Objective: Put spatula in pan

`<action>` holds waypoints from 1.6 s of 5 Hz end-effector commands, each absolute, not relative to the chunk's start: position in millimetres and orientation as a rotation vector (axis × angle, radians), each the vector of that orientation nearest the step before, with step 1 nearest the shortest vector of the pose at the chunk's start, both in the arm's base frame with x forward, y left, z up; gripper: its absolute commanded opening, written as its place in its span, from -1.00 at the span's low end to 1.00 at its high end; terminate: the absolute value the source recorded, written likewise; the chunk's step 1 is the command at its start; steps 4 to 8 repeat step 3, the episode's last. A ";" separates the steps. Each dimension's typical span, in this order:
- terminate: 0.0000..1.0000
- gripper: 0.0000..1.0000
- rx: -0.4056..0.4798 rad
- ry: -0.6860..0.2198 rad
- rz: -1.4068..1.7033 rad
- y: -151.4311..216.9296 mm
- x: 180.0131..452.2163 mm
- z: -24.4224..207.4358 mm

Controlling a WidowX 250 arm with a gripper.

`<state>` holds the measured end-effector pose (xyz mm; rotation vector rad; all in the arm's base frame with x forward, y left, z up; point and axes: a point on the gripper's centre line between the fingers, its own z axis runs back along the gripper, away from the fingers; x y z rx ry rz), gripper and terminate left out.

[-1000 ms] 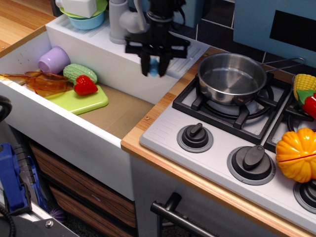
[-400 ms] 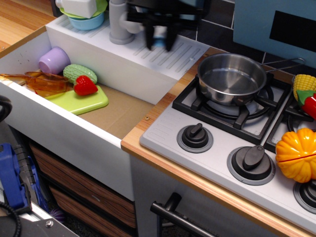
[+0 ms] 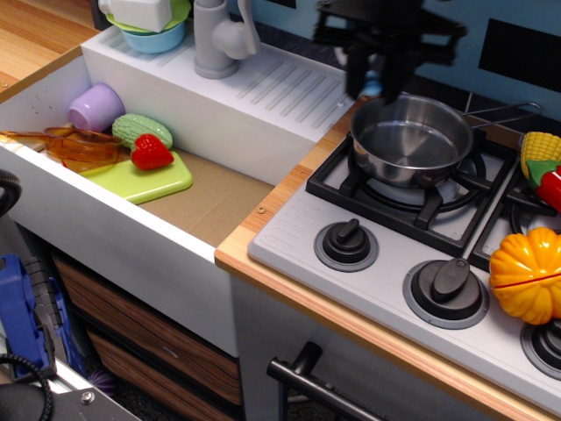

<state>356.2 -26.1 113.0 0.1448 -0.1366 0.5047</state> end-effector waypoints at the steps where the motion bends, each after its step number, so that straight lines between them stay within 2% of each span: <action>1: -1.00 -1.00 0.066 -0.271 0.469 -58.3 375.7 134.0; 2: -1.00 -1.00 0.017 -0.290 0.450 -67.2 375.1 129.3; 3: 1.00 1.00 -0.055 -0.318 0.475 -62.2 365.0 116.0; 8: 1.00 1.00 -0.055 -0.318 0.475 -62.2 365.0 116.0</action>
